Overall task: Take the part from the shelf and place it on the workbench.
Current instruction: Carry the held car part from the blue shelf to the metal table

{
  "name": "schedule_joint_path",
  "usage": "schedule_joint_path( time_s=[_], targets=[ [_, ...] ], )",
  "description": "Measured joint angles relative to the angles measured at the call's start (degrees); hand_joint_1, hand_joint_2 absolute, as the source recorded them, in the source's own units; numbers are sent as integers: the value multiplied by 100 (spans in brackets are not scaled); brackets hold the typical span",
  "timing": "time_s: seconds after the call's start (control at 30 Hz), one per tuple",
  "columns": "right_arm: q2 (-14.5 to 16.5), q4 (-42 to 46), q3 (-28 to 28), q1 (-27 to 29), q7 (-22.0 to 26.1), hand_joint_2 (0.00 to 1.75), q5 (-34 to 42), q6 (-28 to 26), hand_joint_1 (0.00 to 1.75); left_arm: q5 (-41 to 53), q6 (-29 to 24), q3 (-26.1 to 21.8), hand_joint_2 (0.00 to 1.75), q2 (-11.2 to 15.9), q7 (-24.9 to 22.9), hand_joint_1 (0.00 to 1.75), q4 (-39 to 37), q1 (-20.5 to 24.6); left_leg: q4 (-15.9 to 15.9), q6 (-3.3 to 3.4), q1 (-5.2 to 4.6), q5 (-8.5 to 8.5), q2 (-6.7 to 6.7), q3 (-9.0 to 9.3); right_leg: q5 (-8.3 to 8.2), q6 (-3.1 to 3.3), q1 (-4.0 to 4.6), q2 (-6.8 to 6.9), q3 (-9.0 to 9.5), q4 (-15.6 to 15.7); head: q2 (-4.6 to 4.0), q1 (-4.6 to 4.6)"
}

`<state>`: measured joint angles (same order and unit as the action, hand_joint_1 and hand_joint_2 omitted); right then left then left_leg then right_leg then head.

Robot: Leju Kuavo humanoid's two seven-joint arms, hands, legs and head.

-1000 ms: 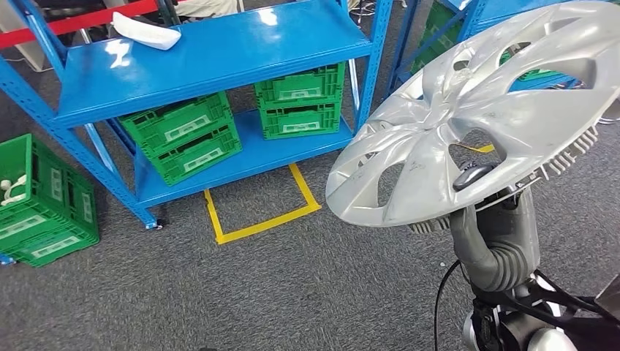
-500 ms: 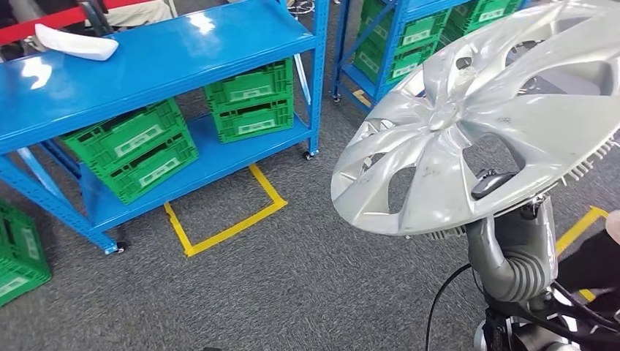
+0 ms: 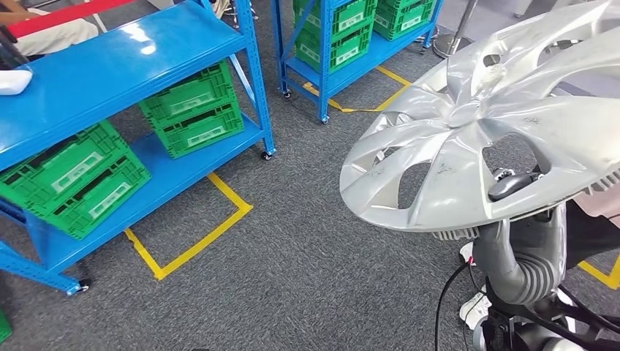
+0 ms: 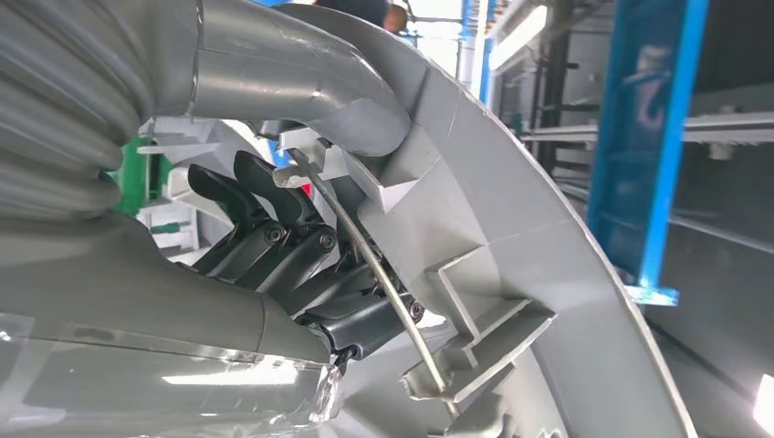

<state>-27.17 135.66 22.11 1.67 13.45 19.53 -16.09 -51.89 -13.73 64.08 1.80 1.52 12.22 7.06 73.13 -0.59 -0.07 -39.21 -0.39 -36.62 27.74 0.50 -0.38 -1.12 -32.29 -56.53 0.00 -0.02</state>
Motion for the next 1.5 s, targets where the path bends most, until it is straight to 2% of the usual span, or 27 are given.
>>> schedule_joint_path(
  time_s=[0.07,0.13,0.2,0.27,0.3,0.37,0.43,0.5,0.53,0.57,0.63,0.7,0.77,0.8,0.87,0.9,0.93,1.0,1.07,1.1,1.17,1.23,1.3,1.33,1.37,1.43,1.5],
  targets=[
    [31,-38,-29,-1,100,175,88,79,175,-10,-2,0,175,17,-8,0,-1,-1,-406,48,-2,388,-66,147,-3,4,7,-151,2,-10,0,-27],
    [58,-77,-63,-3,176,175,150,139,175,-10,-8,0,175,62,-41,0,-5,-3,-1116,141,7,809,-417,433,-9,-11,-2,-284,-9,-22,0,-34],
    [86,-118,-86,-4,237,175,192,180,175,-9,-11,0,175,108,-95,0,-10,-10,-1453,195,3,945,-627,567,-34,-67,-37,-426,-60,-31,0,-39],
    [108,-155,-111,5,274,175,228,213,175,-9,-13,0,175,126,-153,0,-14,-5,-1569,200,-1,946,-454,619,-73,-147,-59,-585,-107,-14,0,-51],
    [117,-169,-123,14,289,175,245,230,175,-8,-15,0,175,135,-182,0,-14,4,-1656,205,11,959,-357,658,-63,-176,-51,-560,-132,-25,0,-45],
    [131,-196,-140,7,319,175,279,272,175,-8,-21,0,175,154,-226,0,-15,18,-1826,229,41,993,-156,739,123,-236,-29,-303,-278,-307,0,10],
    [149,-235,-155,-7,364,175,312,312,175,-10,-24,-1,175,171,-264,0,-19,13,-1849,245,30,999,33,758,463,-310,-48,-15,-597,-988,0,96],
    [170,-279,-169,-7,416,175,363,352,175,-19,-30,-2,175,185,-289,0,-24,9,-1847,225,28,978,223,768,596,-376,-101,71,-816,-1471,0,148],
    [179,-302,-173,-7,441,175,393,376,175,-22,-35,-2,175,191,-293,0,-25,11,-1841,202,34,960,310,777,512,-409,-133,98,-788,-1430,0,159],
    [187,-324,-175,-6,463,175,425,398,175,-25,-44,-2,175,195,-291,0,-25,14,-1830,169,46,937,389,792,339,-444,-169,144,-652,-1176,0,164],
    [206,-371,-184,-11,515,175,485,448,175,-28,-68,-3,175,219,-282,0,-25,22,-1772,75,51,864,532,810,17,-513,-212,353,-276,-446,0,188],
    [229,-422,-202,-20,578,175,533,497,175,-35,-88,-4,175,254,-276,0,-26,26,-1716,-13,33,800,661,814,-68,-435,-192,457,-105,-83,0,181],
    [254,-475,-213,-20,636,175,567,532,175,-48,-98,-6,175,270,-278,0,-26,31,-1704,-71,38,774,788,841,-46,-280,-153,339,-136,-99,0,136],
    [264,-498,-216,-12,657,175,581,545,175,-52,-102,-7,175,271,-280,0,-25,39,-1685,-96,61,734,738,855,-46,-235,-145,281,-145,-103,0,110],
    [279,-534,-217,-7,695,175,605,565,175,-56,-102,-8,175,277,-280,0,-25,56,-1388,-118,99,502,384,743,-54,-166,-132,177,-141,-97,0,53],
    [286,-550,-218,-5,708,175,615,570,175,-57,-102,-8,175,280,-279,0,-25,60,-1052,-110,106,313,164,582,-55,-141,-118,130,-140,-94,0,13],
    [296,-566,-218,-7,720,175,621,573,175,-58,-102,-9,175,281,-279,0,-25,53,-641,-88,99,129,45,371,-53,-121,-94,79,-141,-94,0,-22],
    [321,-603,-217,-5,732,175,627,580,175,-62,-102,-9,175,280,-280,0,-25,31,-23,-28,62,-27,17,-4,-47,-91,-28,-50,-139,-95,0,-61],
    [342,-639,-217,-4,739,175,631,587,175,-66,-103,-9,175,283,-280,0,-25,21,-191,66,2,268,-19,-30,-43,-83,27,-193,-124,-96,0,-68],
    [349,-651,-217,-4,741,175,632,589,175,-67,-103,-9,175,288,-279,0,-25,22,-552,124,-39,539,-115,96,-42,-81,40,-262,-111,-95,0,-68],
    [363,-667,-217,-10,750,175,633,591,175,-68,-106,-9,175,313,-279,0,-25,20,-1224,241,-85,927,-449,364,-45,-77,29,-389,-102,-87,0,-54],
    [375,-691,-218,-20,765,175,634,595,175,-70,-111,-11,175,343,-276,0,-26,16,-1471,296,-111,1024,-588,475,-62,-90,-13,-529,-124,-72,0,-66],
    [387,-713,-224,-23,775,175,636,602,175,-76,-117,-20,175,358,-261,0,-26,23,-1624,299,-123,1054,-392,562,-76,-119,-29,-655,-144,-51,0,-98],
    [392,-717,-229,-29,778,175,637,609,175,-81,-120,-32,175,355,-241,0,-23,29,-1746,298,-110,1072,-291,629,-37,-131,-14,-590,-169,-91,0,-94],
    [395,-725,-235,-48,779,175,637,622,175,-85,-121,-45,175,350,-215,0,-21,33,-1865,297,-95,1092,-188,695,53,-152,5,-457,-235,-219,0,-77],
    [405,-745,-241,-110,778,175,635,655,175,-95,-121,-74,175,327,-157,0,-16,25,-1978,287,-78,1101,4,769,375,-226,13,-106,-523,-822,0,-17],
    [413,-768,-243,-166,770,175,633,683,175,-105,-120,-90,175,299,-110,0,-13,5,-1975,268,-65,1067,204,792,586,-334,-43,33,-822,-1434,0,15]
  ],
)
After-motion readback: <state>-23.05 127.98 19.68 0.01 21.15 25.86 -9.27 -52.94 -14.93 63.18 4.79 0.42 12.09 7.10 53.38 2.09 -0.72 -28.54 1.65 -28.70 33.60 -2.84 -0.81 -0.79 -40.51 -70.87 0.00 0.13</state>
